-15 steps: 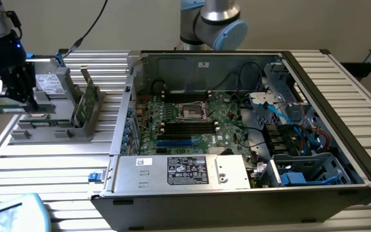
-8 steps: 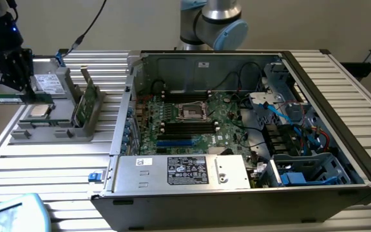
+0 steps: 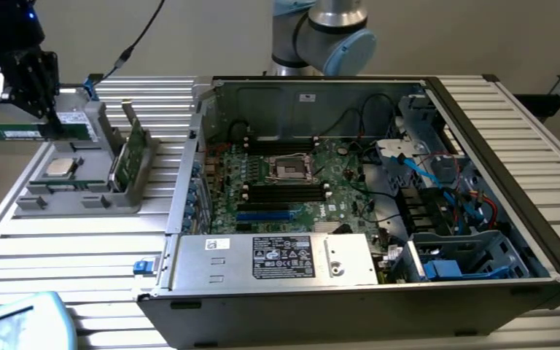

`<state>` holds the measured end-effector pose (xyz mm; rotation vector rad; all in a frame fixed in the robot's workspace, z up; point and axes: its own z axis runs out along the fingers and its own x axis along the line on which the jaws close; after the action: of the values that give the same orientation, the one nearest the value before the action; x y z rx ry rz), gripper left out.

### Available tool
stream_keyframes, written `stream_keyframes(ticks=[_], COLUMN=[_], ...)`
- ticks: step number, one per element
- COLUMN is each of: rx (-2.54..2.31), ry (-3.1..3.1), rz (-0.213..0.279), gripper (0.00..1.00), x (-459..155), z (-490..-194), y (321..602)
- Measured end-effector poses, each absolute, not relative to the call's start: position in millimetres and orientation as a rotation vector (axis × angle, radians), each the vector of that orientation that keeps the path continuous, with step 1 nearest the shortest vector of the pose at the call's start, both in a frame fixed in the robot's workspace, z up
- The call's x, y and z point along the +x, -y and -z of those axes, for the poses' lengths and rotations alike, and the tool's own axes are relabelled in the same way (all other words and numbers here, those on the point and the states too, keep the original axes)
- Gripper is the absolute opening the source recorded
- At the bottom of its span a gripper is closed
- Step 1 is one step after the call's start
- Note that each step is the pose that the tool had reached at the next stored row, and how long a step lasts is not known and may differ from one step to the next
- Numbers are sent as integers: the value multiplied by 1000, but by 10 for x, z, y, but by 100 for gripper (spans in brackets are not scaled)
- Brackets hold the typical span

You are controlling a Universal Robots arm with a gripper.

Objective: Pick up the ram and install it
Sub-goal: 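Pick up the ram and move it above insertion slot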

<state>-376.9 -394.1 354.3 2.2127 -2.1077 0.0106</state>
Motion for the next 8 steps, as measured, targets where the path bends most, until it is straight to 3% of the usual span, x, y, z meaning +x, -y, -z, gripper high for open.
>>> stream_keyframes(ticks=[8], rx=[2214], ry=[2109], rz=[-3], gripper=[14], x=[-3612], z=[-3660], y=[3916])
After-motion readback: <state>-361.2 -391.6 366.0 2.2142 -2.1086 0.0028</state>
